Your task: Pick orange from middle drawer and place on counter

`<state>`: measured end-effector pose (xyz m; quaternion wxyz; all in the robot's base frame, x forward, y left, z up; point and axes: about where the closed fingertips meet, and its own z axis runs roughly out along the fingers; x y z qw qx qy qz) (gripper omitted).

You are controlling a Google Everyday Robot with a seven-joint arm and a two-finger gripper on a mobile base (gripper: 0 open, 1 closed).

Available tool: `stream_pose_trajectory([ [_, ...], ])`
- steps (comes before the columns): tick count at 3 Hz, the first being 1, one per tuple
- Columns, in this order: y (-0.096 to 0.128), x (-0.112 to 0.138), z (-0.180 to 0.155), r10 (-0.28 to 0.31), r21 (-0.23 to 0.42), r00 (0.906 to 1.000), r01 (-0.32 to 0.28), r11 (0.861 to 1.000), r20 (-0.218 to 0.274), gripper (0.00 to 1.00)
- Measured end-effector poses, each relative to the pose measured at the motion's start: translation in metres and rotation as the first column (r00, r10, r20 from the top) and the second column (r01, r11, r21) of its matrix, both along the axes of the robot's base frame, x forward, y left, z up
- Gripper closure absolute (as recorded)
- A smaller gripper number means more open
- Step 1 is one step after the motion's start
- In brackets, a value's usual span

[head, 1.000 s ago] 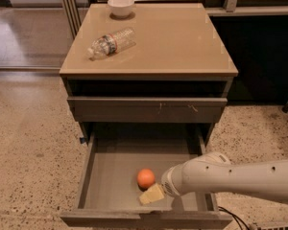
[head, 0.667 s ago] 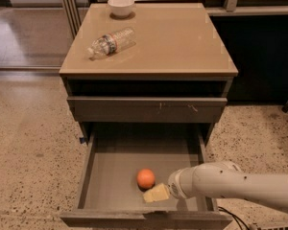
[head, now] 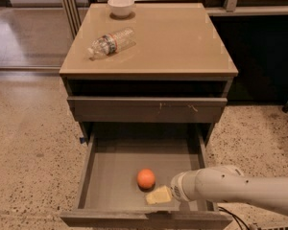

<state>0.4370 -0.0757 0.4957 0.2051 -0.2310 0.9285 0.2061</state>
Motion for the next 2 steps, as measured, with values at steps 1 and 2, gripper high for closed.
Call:
stream_pose_trajectory([
  [1, 0.008, 0.006, -0.019, -0.036, 0.004, 0.9994, 0.036, 0.999, 0.001, 0.0],
  [2, 0.034, 0.028, -0.031, -0.072, 0.037, 0.9971, 0.071, 0.997, 0.024, 0.0],
])
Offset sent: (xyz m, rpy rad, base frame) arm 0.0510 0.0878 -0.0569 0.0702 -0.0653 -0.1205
